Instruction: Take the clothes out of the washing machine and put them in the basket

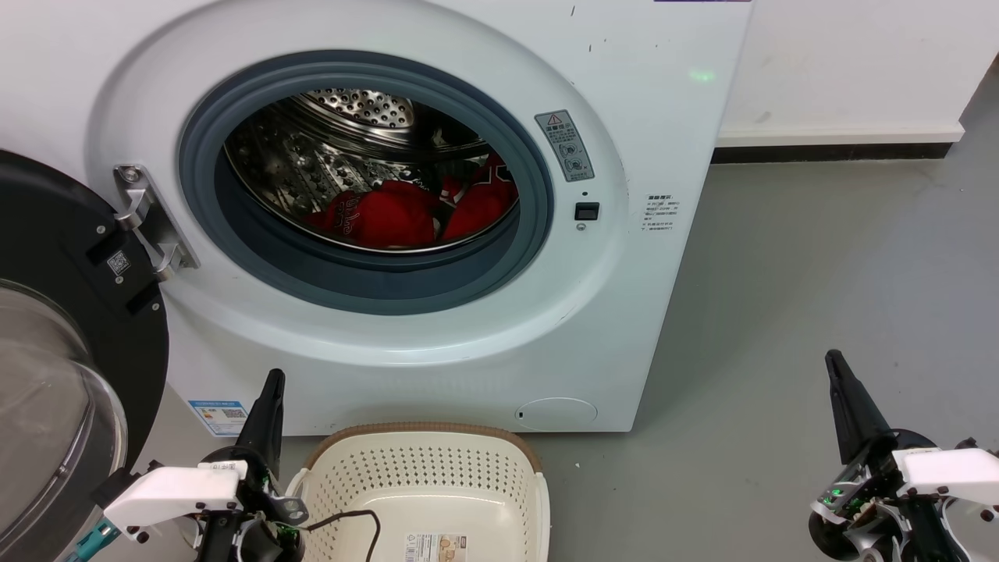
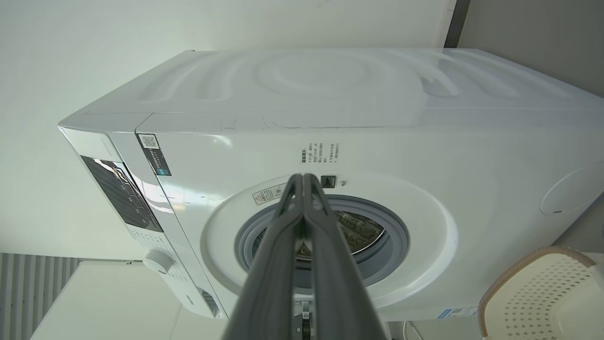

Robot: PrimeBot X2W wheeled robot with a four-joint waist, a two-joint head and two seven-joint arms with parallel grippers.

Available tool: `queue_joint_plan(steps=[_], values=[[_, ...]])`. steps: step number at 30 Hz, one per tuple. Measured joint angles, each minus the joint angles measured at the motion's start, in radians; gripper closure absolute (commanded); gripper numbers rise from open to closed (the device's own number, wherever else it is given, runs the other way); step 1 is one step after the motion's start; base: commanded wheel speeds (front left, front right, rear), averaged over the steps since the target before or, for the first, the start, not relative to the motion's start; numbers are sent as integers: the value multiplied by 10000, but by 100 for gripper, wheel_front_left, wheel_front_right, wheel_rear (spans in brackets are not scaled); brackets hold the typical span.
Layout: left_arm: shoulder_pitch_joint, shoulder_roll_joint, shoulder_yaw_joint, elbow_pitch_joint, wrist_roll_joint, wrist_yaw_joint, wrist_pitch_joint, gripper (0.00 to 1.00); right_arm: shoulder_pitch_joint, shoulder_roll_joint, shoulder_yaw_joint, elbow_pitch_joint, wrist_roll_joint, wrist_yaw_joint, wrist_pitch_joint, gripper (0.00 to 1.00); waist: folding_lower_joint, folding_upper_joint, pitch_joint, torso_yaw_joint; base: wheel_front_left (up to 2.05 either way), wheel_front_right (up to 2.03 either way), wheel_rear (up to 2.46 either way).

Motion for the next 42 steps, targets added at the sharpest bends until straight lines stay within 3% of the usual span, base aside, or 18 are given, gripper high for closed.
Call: queue_joint_plan(steps=[10, 11, 22, 30, 42], values=[[0, 0, 0, 0, 0, 0, 0, 100, 0, 0, 0, 0, 0, 0, 0, 100, 0, 0, 0, 0, 0, 0, 0], [11, -2, -4, 23, 0, 2, -2, 0, 12, 0, 0, 21, 2, 2, -2, 0, 0, 0, 0, 0, 0, 0, 0], [483, -35, -79, 295, 217, 15, -324, 0, 455, 13, 213, 291, -209, -2, -307, 0, 0, 0, 17, -13, 0, 0, 0], [582, -33, 221, 153, 1051, 13, -780, 0, 455, 17, 416, 109, -803, -2, -786, 0, 0, 0, 67, -33, 0, 0, 0], [582, -46, 746, -430, 2888, 13, -1275, 0, 437, 21, 228, -435, -3511, -2, -1281, 0, 0, 0, 148, -74, 0, 0, 0]])
